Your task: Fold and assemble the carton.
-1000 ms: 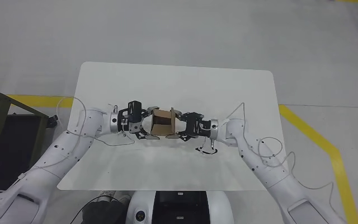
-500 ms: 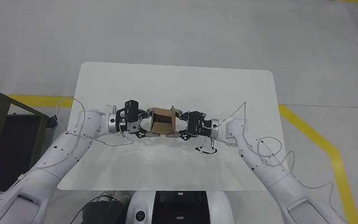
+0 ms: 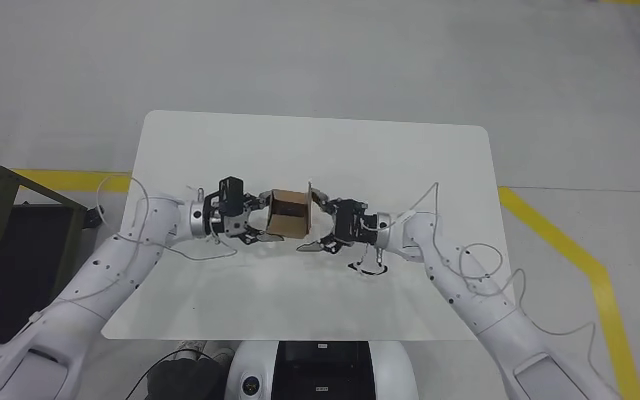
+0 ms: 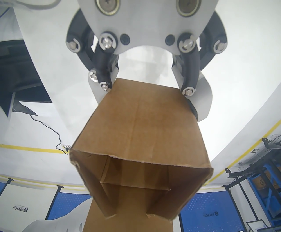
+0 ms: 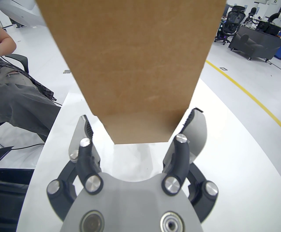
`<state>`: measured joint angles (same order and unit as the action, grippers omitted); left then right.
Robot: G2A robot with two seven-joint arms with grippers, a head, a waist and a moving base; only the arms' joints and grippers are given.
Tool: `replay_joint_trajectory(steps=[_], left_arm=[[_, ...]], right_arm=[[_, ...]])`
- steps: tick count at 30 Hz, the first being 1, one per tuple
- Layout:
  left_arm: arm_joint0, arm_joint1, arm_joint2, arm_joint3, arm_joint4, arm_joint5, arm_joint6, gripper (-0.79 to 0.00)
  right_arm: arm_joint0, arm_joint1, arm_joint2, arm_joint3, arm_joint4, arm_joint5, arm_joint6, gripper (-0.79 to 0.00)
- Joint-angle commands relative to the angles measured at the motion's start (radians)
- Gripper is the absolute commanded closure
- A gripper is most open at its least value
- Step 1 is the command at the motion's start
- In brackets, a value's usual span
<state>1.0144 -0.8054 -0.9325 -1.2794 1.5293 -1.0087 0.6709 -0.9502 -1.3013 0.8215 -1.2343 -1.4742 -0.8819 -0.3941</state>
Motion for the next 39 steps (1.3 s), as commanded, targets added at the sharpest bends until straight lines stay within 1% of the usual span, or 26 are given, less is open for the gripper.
replay_joint_trajectory(steps=[1, 5, 7, 11, 14, 15, 17, 20, 26, 36, 39], left_arm=[[0.0, 0.0, -0.006, 0.004, -0.005, 0.004, -0.004, -0.366], [0.003, 0.0, -0.019, 0.015, -0.006, 0.024, -0.019, -0.382], [0.004, 0.0, -0.023, 0.016, 0.013, 0.057, -0.045, -0.379], [0.012, -0.002, -0.021, 0.013, 0.049, 0.107, -0.076, -0.363], [0.009, -0.007, -0.017, 0.026, 0.047, 0.119, -0.087, -0.357], [0.006, -0.009, -0.015, 0.031, 0.047, 0.125, -0.094, -0.345], [0.0, -0.014, -0.01, 0.04, 0.042, 0.133, -0.105, -0.289], [-0.01, -0.022, 0.001, 0.047, 0.043, 0.147, -0.129, -0.292], [-0.026, -0.037, 0.021, 0.056, 0.049, 0.168, -0.178, -0.292], [-0.037, -0.048, 0.029, 0.068, 0.058, 0.174, -0.208, -0.286], [-0.037, -0.05, 0.028, 0.062, 0.066, 0.179, -0.207, -0.289]], right_arm=[[0.002, 0.0, -0.001, 0.003, 0.002, 0.001, 0.001, -0.785], [-0.002, 0.005, 0.025, 0.009, 0.02, 0.014, -0.006, -0.785], [-0.013, 0.011, 0.048, -0.001, 0.033, 0.021, 0.004, -0.785], [-0.049, 0.028, 0.091, -0.058, 0.05, -0.001, 0.027, -0.785], [-0.078, 0.041, 0.118, -0.094, 0.062, -0.041, 0.047, -0.785], [-0.087, 0.045, 0.124, -0.105, 0.063, -0.054, 0.058, -0.785], [-0.104, 0.051, 0.134, -0.13, 0.076, -0.078, 0.068, -0.785], [-0.124, 0.058, 0.141, -0.171, 0.079, -0.098, 0.085, -0.785], [-0.125, 0.057, 0.12, -0.215, 0.081, -0.105, 0.116, -0.785], [-0.063, 0.036, 0.036, -0.18, 0.108, -0.12, 0.161, -0.785], [-0.049, 0.027, 0.014, -0.154, 0.15, -0.114, 0.19, -0.785]])
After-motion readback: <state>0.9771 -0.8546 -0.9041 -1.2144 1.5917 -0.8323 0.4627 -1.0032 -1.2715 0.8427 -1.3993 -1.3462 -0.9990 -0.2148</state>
